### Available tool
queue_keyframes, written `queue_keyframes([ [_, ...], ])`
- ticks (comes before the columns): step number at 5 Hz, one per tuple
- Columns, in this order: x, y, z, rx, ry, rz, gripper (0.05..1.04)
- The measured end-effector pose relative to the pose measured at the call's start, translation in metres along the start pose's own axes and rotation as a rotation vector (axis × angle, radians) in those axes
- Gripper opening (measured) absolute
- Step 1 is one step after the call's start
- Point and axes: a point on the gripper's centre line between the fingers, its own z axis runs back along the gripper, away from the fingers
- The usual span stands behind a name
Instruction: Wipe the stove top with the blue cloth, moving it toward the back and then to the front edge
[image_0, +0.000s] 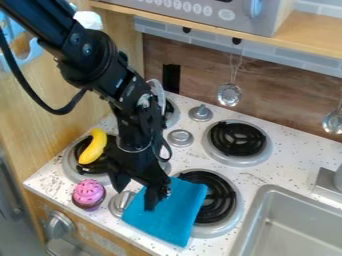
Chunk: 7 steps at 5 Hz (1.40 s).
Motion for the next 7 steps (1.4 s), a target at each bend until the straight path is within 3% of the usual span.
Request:
queue_keyframes([
  [1, -0.004, -0.001, -0.006, -0.001, 0.021, 0.003, 1.001],
  [3, 0.005, -0.011, -0.033, 0.069, -0.046, -0.067, 1.001],
  [4, 0.013, -0.009, -0.041, 0.020, -0.098, -0.273, 1.001],
  [6, 0.012, 0.002, -0.043, -0.102, -0.156, -0.459, 1.001],
  [7, 0.017, 0.005, -0.044, -0.111, -0.172, -0.609, 1.001],
])
